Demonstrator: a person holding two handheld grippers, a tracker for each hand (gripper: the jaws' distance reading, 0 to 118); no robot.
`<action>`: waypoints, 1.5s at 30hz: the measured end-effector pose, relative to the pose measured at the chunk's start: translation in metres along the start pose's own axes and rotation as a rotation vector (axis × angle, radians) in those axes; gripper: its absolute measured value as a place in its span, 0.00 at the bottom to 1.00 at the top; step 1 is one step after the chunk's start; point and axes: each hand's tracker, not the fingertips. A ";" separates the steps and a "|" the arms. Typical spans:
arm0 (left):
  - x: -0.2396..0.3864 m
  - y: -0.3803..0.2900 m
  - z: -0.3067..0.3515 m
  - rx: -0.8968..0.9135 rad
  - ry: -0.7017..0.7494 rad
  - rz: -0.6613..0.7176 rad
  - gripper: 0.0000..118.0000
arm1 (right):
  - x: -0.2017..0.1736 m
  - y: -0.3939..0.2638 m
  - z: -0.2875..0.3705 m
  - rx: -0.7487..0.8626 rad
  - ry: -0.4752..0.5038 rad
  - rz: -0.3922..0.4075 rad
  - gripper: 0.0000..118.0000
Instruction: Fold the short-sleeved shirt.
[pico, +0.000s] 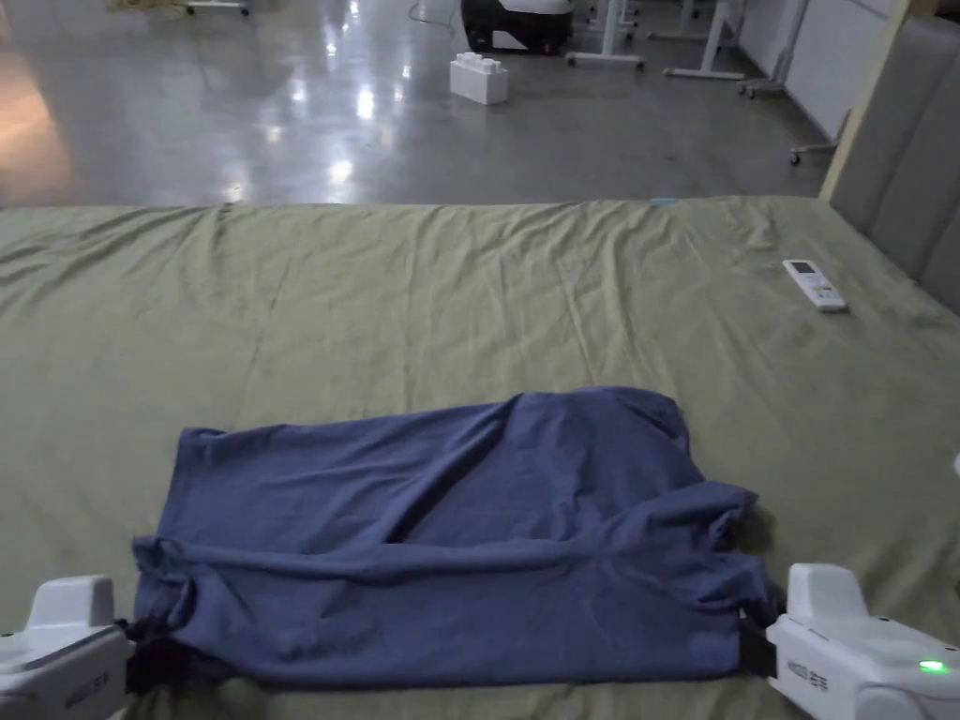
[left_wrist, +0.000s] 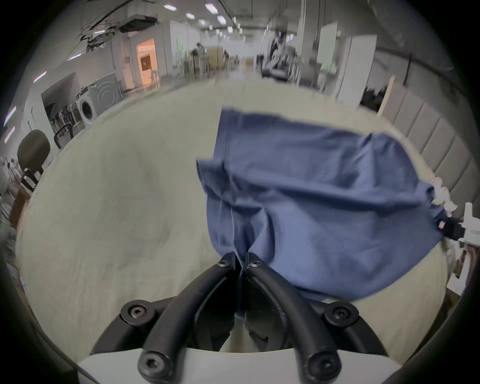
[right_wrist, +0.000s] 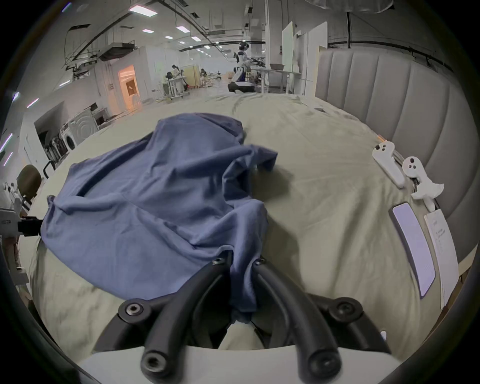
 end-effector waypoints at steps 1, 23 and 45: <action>-0.002 0.002 0.013 0.039 0.023 -0.005 0.05 | 0.001 0.004 0.010 0.037 -0.001 0.009 0.08; -0.054 -0.129 0.139 -0.025 -0.099 0.229 0.05 | 0.010 -0.090 0.145 0.005 0.031 -0.042 0.10; 0.063 -0.081 0.342 0.626 0.052 -0.079 0.68 | -0.053 -0.051 0.313 0.569 0.076 0.054 0.65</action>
